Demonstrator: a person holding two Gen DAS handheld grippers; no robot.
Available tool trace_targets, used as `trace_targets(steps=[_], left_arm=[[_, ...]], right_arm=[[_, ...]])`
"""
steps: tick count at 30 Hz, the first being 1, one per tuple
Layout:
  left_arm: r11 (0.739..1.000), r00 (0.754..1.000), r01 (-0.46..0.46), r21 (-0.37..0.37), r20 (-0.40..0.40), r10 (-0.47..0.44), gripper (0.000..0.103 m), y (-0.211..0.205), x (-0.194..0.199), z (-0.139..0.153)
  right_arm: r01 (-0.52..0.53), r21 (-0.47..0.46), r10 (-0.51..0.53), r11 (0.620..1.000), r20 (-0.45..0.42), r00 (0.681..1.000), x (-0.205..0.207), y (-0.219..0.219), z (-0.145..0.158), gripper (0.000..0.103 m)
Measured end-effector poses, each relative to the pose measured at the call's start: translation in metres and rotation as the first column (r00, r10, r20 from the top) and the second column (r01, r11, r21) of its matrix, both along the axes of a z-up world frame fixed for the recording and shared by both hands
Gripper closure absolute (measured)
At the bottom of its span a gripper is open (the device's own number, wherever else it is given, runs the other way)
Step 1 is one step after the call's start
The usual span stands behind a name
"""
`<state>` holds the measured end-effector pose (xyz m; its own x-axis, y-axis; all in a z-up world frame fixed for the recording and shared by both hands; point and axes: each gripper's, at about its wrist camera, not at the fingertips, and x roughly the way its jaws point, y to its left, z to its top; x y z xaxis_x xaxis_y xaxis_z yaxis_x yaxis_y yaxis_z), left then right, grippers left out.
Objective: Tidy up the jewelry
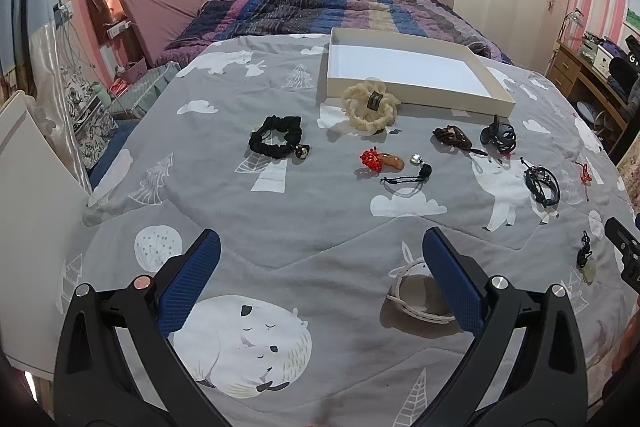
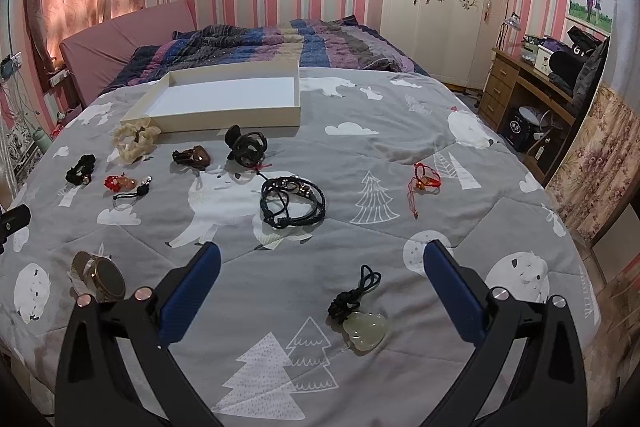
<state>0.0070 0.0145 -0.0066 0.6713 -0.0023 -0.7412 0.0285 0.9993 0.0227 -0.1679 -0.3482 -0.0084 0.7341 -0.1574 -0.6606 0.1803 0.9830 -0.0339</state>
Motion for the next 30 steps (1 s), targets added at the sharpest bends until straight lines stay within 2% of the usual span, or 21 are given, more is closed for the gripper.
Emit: trace_targets(steps=[30], left_arm=[[1.000, 1.000, -0.008, -0.011, -0.021, 0.008, 0.003, 0.007, 0.013, -0.013]], right_arm=[[0.014, -0.008, -0.014, 1.000, -0.019, 1.000, 0.009, -0.003, -0.008, 0.002]])
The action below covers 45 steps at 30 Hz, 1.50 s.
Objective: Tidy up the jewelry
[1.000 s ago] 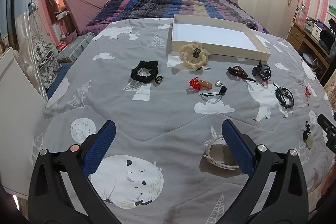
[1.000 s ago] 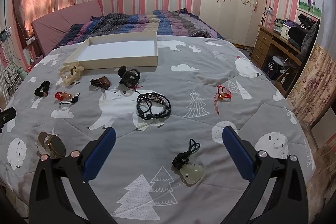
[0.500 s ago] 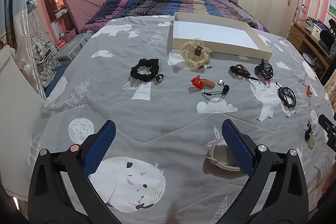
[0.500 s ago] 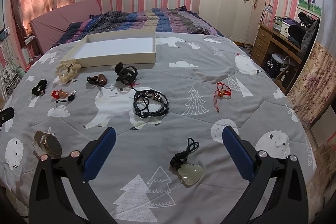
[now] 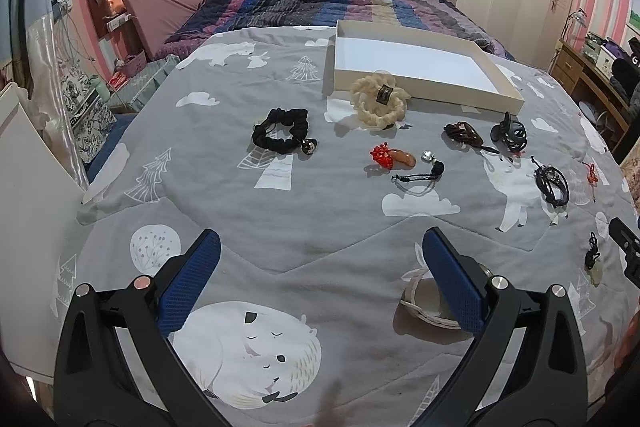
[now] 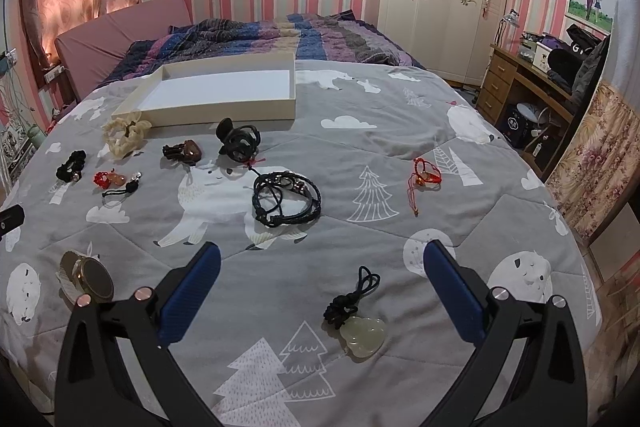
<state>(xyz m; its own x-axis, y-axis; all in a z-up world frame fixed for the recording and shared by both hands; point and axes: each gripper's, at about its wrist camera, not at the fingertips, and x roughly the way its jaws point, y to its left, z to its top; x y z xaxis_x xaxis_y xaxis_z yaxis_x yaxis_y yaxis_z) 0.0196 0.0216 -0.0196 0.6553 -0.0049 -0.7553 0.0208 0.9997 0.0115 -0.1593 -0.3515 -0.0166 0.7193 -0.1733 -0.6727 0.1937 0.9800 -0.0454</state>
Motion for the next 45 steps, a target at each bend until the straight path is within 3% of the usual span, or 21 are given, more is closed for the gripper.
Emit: trace_targets(steps=[30, 45], left_arm=[[0.999, 0.999, 0.035, -0.005, -0.018, -0.035, 0.003, -0.004, 0.002, -0.006], [0.997, 0.996, 0.071, -0.015, -0.048, -0.072, 0.003, -0.007, 0.012, -0.006]], right_arm=[[0.006, -0.039, -0.007, 0.999, -0.030, 1.000, 0.004, 0.005, -0.005, 0.002], [-0.042, 0.044, 0.044, 0.998, -0.065, 0.997, 0.016, 0.002, -0.003, 0.002]])
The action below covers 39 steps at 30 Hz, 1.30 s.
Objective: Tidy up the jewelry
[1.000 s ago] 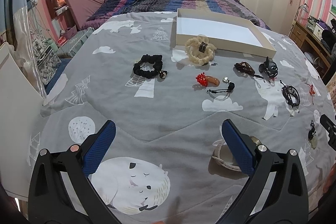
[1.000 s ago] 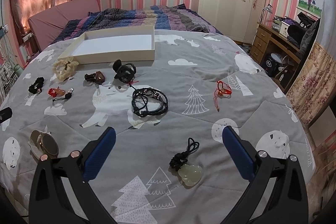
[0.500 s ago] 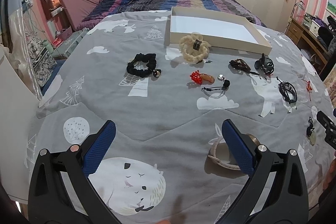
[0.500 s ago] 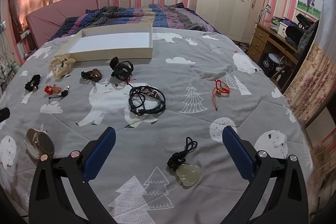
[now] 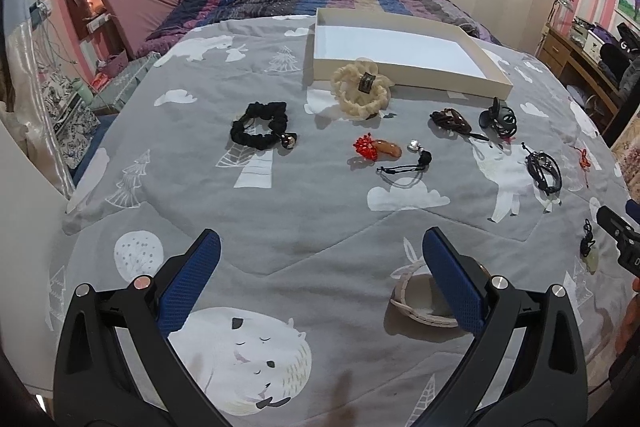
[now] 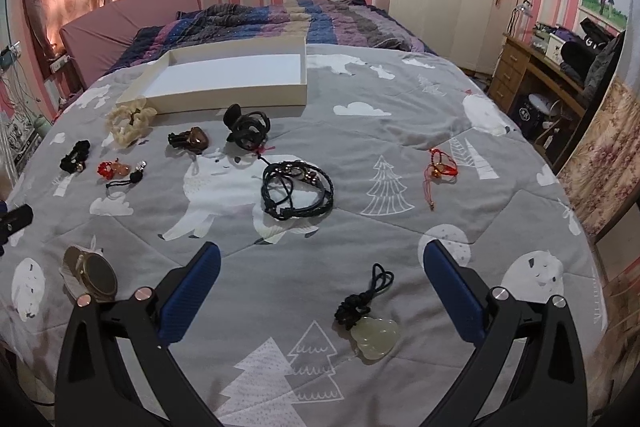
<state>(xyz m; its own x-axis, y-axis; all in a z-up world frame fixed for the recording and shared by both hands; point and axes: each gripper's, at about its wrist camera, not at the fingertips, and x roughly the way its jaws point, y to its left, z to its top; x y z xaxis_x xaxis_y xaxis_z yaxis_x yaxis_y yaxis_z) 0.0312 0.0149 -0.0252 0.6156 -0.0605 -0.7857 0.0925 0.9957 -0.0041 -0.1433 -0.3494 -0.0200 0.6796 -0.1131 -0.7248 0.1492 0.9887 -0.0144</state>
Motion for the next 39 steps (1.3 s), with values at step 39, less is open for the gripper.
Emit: trace_targets(steps=[39], left_arm=[[0.998, 0.997, 0.059, 0.003, -0.048, -0.059, 0.003, -0.012, 0.050, -0.004]], right_arm=[[-0.028, 0.048, 0.031, 0.998, -0.070, 0.997, 0.046, -0.007, 0.002, 0.002]])
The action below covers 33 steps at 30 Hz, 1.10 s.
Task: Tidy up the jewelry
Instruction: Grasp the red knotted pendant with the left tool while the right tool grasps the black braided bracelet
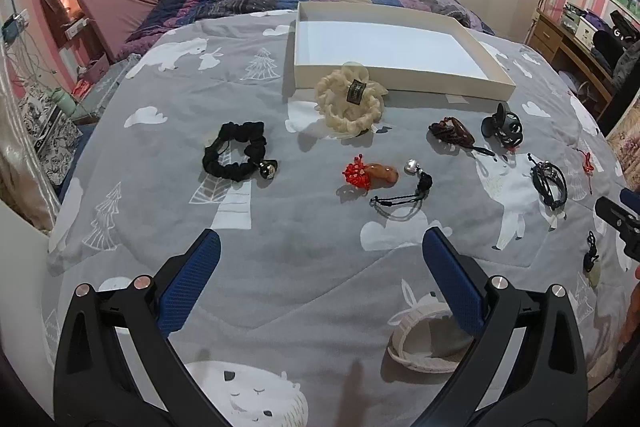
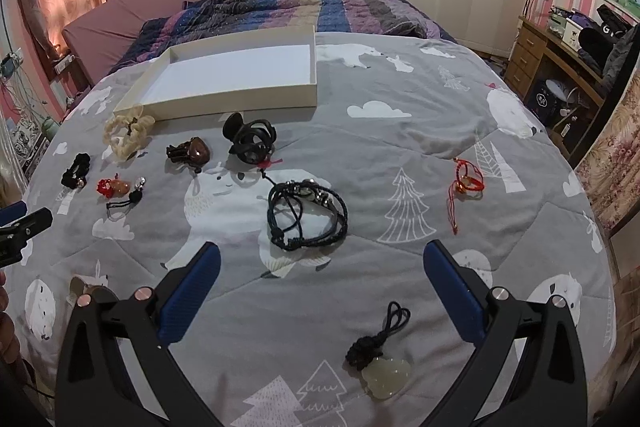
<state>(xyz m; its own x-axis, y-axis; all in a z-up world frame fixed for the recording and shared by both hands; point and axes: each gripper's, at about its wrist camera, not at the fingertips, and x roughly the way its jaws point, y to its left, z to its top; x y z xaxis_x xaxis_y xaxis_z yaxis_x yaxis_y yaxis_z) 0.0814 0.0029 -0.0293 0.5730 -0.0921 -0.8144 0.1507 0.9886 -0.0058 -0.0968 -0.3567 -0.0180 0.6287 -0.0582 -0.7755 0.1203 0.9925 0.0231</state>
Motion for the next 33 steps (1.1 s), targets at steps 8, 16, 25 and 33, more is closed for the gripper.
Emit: trace_targets(steps=[8, 16, 25, 33], left_arm=[[1.000, 1.000, 0.007, -0.006, -0.011, -0.007, 0.003, -0.002, 0.016, -0.003], [1.000, 1.000, 0.015, 0.000, -0.023, -0.015, 0.003, -0.004, 0.026, -0.009], [1.000, 0.999, 0.020, -0.009, -0.029, -0.021, 0.003, -0.006, 0.035, -0.013], [0.999, 0.998, 0.033, -0.018, -0.049, -0.034, 0.005, -0.008, 0.046, -0.018]], right_arm=[[-0.002, -0.018, 0.002, 1.000, -0.004, 1.000, 0.015, 0.000, -0.002, 0.002], [0.005, -0.028, -0.005, 1.000, -0.016, 1.000, 0.025, -0.003, -0.007, 0.002], [0.012, -0.040, -0.013, 0.999, -0.031, 0.999, 0.032, -0.005, -0.012, 0.002], [0.007, -0.066, -0.009, 0.998, -0.044, 0.999, 0.045, -0.008, -0.010, 0.002]])
